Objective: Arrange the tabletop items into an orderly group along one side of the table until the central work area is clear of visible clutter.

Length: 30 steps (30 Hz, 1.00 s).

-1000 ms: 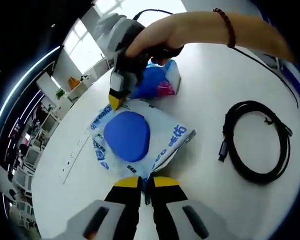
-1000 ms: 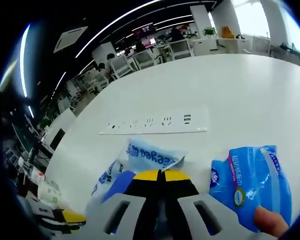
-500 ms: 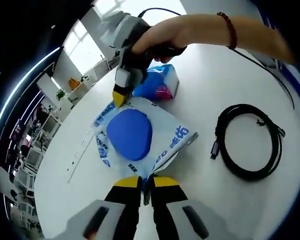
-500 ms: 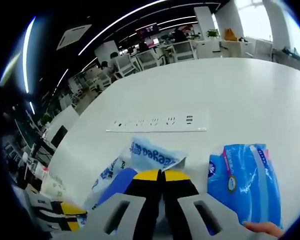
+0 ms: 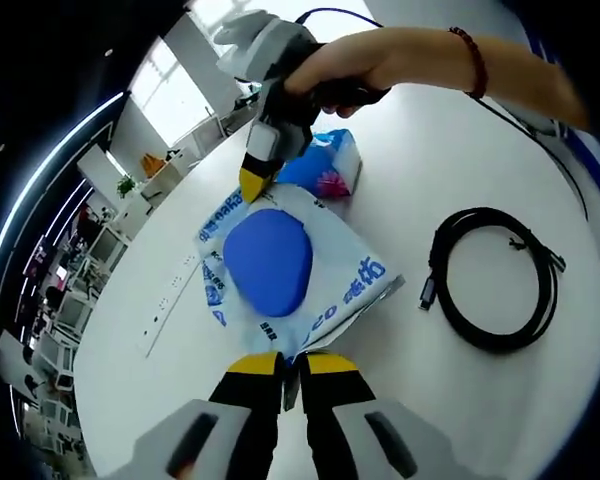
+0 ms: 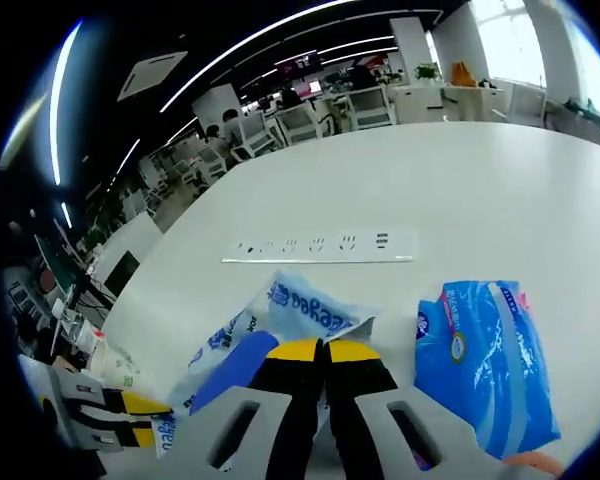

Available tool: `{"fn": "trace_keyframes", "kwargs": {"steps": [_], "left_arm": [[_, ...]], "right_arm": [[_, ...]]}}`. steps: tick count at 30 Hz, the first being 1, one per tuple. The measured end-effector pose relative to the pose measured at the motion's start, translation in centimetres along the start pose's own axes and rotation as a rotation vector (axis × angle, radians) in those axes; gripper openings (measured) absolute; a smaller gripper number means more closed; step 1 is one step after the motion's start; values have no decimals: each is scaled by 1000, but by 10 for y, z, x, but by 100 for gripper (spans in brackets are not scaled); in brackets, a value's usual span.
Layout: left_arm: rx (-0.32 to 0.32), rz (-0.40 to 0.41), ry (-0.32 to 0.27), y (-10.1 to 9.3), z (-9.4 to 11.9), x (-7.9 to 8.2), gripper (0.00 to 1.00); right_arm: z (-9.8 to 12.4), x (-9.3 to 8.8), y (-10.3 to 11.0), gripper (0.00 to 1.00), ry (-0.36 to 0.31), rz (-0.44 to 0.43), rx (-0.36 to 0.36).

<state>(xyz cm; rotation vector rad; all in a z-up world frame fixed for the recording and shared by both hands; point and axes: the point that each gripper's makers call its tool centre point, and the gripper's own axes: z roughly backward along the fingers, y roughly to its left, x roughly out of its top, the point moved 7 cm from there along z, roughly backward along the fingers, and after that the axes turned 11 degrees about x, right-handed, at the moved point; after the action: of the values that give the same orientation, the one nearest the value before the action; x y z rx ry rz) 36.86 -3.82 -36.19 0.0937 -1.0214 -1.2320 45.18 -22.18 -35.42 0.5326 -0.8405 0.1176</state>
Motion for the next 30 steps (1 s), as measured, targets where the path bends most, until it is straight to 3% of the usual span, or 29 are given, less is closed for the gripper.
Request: {"fn": "trace_keyframes", "kwargs": {"steps": [5,11,19,30], "left_arm": [[25,-3,14,3,6,3,2],[24,-4,13,0,9,4,1],[41,-30,23,2,15,4,1],[61,-50,60,2,28,5,1]], "right_arm": [[9,-1,-1,0,-11,13,-9],[14,-2,-4,0,-12,-40,0],[18,-2,3,0,-9,-8,3],[33,-17,12,0,-30,13,4]]}}
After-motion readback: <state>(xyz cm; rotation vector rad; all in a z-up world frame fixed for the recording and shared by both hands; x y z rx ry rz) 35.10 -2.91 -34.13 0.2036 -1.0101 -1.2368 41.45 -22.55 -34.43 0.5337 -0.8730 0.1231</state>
